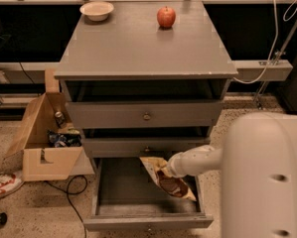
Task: Place brown chip bag into bottom drawer
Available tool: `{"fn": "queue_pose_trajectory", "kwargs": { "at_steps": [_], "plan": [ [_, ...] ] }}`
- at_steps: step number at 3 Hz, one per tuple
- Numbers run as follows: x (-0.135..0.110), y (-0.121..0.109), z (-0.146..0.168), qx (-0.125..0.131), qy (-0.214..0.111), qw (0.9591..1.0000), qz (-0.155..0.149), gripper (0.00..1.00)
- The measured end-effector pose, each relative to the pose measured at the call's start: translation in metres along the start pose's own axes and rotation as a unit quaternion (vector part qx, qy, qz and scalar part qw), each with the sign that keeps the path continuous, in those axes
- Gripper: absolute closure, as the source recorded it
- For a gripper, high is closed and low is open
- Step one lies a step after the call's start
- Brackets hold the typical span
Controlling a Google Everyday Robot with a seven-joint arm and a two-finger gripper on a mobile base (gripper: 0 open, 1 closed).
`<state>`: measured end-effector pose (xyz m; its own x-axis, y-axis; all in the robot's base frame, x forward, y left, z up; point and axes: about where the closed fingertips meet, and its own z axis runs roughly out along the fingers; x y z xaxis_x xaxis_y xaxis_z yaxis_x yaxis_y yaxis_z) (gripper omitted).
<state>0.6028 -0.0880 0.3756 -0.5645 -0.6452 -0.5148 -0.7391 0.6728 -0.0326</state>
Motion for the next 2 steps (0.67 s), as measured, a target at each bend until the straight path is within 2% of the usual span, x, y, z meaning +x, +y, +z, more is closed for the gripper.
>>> {"fn": "queue_pose_trajectory", "kwargs": {
  "at_steps": [1, 2],
  "plan": [
    [0.010, -0.005, 0.044, 0.022, 0.018, 0.9970, 0.072, 1.00],
    [0.027, -0.016, 0.096, 0.029, 0.048, 0.9935, 0.099, 0.73]
  ]
}}
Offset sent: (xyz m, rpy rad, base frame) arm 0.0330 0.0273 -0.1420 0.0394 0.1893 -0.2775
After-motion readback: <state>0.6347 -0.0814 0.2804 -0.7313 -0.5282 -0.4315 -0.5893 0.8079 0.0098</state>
